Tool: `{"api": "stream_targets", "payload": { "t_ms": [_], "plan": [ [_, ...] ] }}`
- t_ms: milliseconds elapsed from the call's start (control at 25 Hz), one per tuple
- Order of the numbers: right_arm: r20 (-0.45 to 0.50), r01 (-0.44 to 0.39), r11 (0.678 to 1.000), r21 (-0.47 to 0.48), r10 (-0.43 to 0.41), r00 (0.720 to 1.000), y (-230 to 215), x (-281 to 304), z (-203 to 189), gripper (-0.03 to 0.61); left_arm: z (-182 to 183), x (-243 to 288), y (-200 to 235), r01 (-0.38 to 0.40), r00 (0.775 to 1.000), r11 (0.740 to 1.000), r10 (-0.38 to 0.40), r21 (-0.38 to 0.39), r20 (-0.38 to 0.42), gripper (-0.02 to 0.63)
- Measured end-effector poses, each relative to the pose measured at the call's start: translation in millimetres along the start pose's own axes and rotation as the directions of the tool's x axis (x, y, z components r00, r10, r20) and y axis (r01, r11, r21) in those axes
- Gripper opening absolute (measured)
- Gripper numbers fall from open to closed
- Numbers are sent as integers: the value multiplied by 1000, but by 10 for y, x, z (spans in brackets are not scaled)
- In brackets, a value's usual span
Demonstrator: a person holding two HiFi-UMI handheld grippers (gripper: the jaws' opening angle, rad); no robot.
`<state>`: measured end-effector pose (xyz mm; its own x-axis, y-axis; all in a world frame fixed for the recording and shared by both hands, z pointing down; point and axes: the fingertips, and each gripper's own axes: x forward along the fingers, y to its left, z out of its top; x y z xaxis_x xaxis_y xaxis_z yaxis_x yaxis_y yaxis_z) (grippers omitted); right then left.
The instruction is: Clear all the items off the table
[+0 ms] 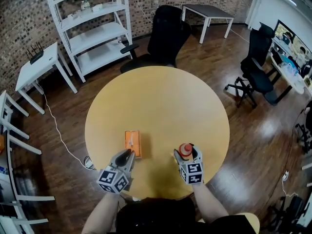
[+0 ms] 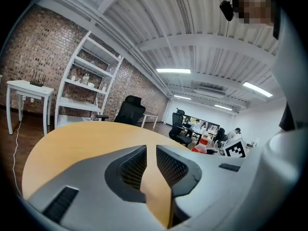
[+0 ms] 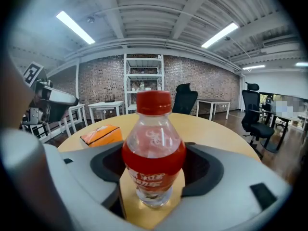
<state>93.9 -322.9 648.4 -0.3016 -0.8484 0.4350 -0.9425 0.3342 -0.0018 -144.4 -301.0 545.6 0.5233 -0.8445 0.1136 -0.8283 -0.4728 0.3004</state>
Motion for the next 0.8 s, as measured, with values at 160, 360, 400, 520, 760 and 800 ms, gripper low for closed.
{"api": "stream_targets", "payload": {
  "t_ms": [160,360,400,520,760,800],
  "plan": [
    [-2,-14,1000,-12,14,1000,29,22,-54,344,-3,61,-1,15,1000,1000,-15,5,-4,46],
    [-9,-9,1000,-8,9,1000,7,39,-71,347,56,138,0,38,999,999,-38,10,14,46],
    [-9,-7,1000,-6,7,1000,2,30,-61,353,67,151,0,43,999,999,-43,9,17,46],
    [19,7,1000,-12,-7,1000,-19,-30,37,360,92,186,6,58,998,998,-59,8,31,46],
    [145,-24,999,31,19,989,46,-352,331,361,247,192,32,84,993,995,-78,-60,88,46],
    [170,-35,999,33,29,985,80,-424,384,361,290,189,29,91,991,993,-83,-71,102,46]
  ]
}}
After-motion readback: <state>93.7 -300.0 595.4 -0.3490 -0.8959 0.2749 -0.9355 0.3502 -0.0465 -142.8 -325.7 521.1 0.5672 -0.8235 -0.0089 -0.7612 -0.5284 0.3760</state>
